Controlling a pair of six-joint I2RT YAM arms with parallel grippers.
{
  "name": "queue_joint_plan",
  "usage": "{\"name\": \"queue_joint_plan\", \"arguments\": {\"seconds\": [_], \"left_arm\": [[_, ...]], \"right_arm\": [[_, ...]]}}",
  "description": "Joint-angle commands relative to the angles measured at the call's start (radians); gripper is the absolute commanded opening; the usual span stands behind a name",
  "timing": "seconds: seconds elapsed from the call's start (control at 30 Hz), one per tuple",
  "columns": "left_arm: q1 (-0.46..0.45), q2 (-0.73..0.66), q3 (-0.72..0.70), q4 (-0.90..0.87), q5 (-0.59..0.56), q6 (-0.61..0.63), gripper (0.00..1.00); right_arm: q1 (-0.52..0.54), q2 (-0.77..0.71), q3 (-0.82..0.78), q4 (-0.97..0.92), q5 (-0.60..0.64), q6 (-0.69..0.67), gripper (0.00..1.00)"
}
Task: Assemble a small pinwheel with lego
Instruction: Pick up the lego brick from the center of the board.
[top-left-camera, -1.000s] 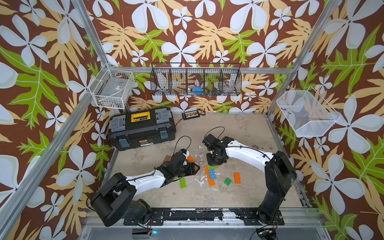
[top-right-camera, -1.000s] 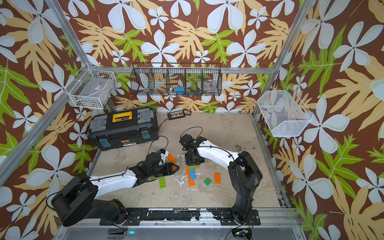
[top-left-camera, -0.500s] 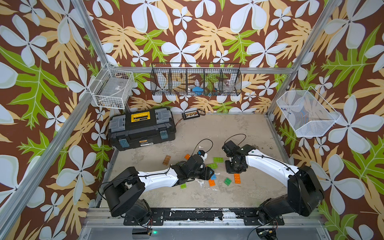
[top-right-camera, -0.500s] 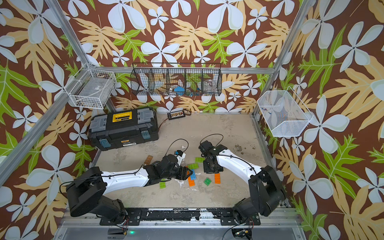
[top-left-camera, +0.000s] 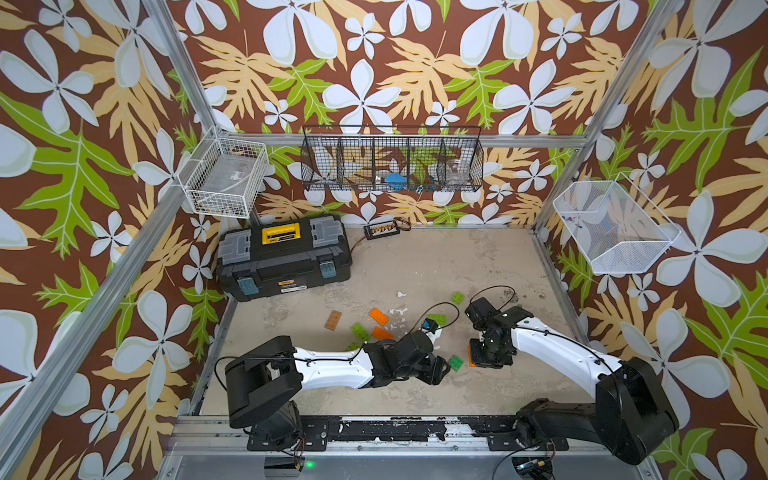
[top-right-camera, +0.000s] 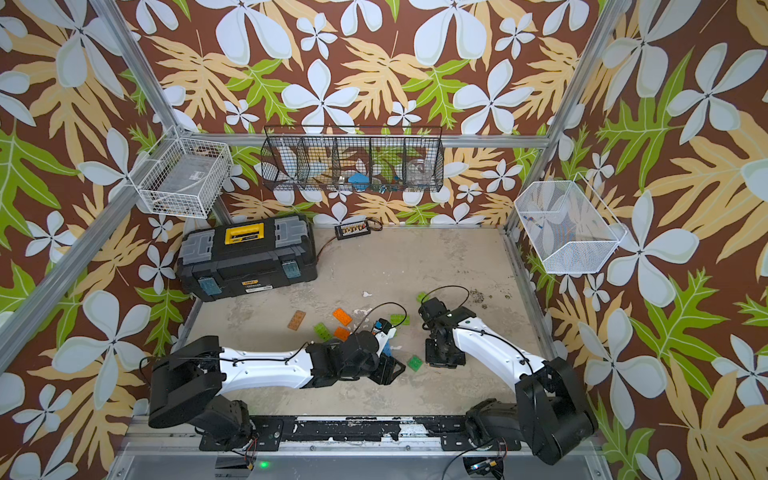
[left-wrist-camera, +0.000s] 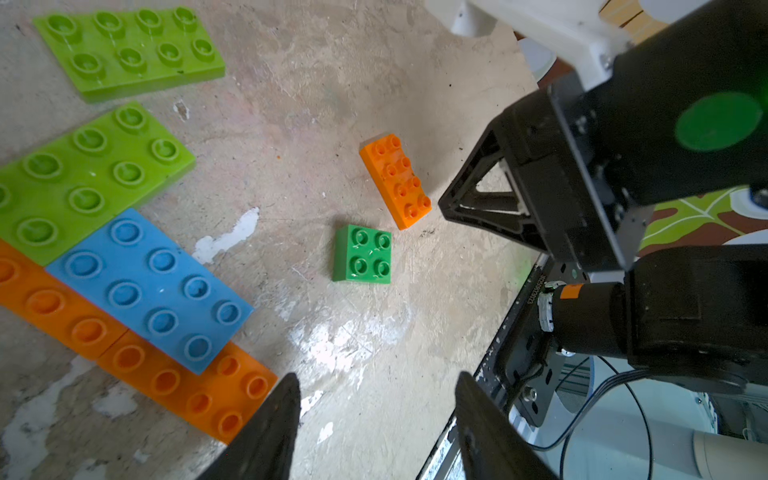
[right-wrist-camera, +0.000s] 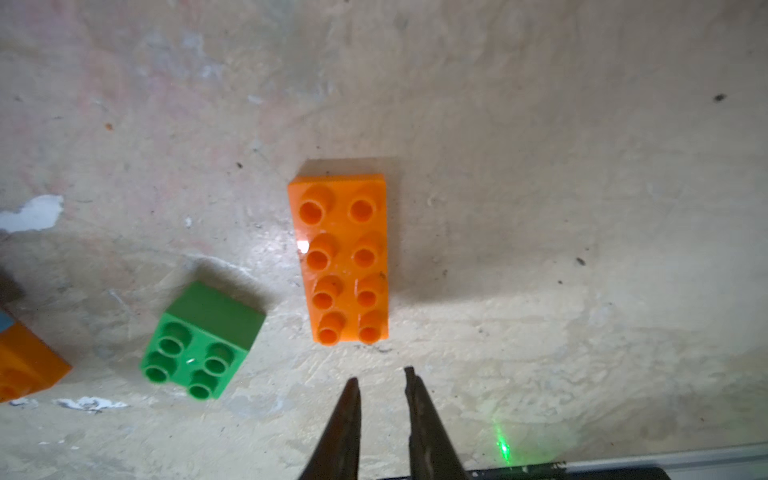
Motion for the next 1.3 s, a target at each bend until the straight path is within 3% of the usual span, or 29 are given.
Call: {"name": "queue_joint_plan", "arguments": {"seconds": [0.0, 0.17, 1.27], "left_arm": [[-0.002, 0.003, 0.007, 0.01, -0.019, 0.006, 0.61], [-0.002, 0.006, 0.004, 0.012, -0.024, -0.003, 0.61], [-0.002, 0.014, 0.008, 0.008, -0.025, -0.006, 0.61]], "right_arm": [[-0.001, 0.014, 0.0, 0.037, -0.043, -0.032, 0.23], [-0.012, 0.041, -0.002, 0.032, 0.009, -0.044, 0.22], [-0.031, 0.072, 0.008, 0.043, 0.001, -0.068, 0.17]]}}
